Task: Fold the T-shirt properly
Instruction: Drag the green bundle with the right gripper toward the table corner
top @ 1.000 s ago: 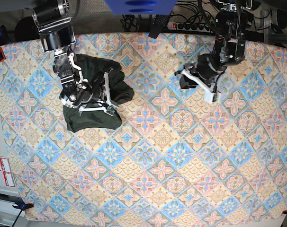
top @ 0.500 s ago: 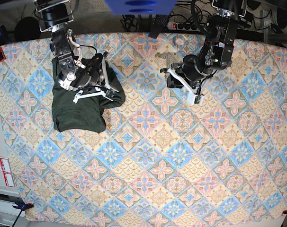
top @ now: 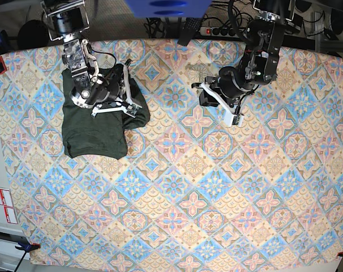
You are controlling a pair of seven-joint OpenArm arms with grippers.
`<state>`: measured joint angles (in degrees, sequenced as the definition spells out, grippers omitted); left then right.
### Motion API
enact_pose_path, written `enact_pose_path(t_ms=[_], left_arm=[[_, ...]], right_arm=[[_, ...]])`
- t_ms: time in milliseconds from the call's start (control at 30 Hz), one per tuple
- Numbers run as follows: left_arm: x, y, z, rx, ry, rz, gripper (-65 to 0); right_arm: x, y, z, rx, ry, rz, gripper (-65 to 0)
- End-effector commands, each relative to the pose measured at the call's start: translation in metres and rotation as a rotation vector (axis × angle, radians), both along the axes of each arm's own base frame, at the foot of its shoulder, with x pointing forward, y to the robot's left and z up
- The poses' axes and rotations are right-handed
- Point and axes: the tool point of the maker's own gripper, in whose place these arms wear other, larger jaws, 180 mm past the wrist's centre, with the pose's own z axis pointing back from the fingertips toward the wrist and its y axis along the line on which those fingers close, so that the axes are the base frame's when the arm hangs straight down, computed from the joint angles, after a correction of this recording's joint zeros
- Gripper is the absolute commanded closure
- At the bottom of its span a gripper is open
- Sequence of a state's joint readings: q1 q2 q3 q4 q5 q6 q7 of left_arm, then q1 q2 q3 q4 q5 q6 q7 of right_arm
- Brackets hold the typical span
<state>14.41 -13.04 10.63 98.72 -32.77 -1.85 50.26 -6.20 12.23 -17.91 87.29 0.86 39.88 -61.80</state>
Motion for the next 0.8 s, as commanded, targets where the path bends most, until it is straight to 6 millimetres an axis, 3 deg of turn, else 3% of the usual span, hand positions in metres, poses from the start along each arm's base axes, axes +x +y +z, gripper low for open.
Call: enact_pose_path(t_ms=[0,133,367,767], left_arm=[[0.007,-0.001,0.008,-0.012,-0.033,0.001,-14.4],[0.008,-0.001,0.009,-0.012,-0.035,0.001,-14.4],[0.008,-0.002,0.009,-0.014,-0.035,0.001,-14.4],[0.018,-0.01,0.016,-0.032,-0.058,0.006,-14.4]], right_arm=[[-0.014,-0.013,-0.01,-0.057,0.049,0.003,0.0],[-0.023,-0.019,-0.021,-0.057,0.086,-0.013,0.0],[-0.039,-0.047,-0.026,-0.07,0.116,-0.124,0.0],[-0.041,-0.085,-0.023,-0.108,0.114,-0.226,0.0]])
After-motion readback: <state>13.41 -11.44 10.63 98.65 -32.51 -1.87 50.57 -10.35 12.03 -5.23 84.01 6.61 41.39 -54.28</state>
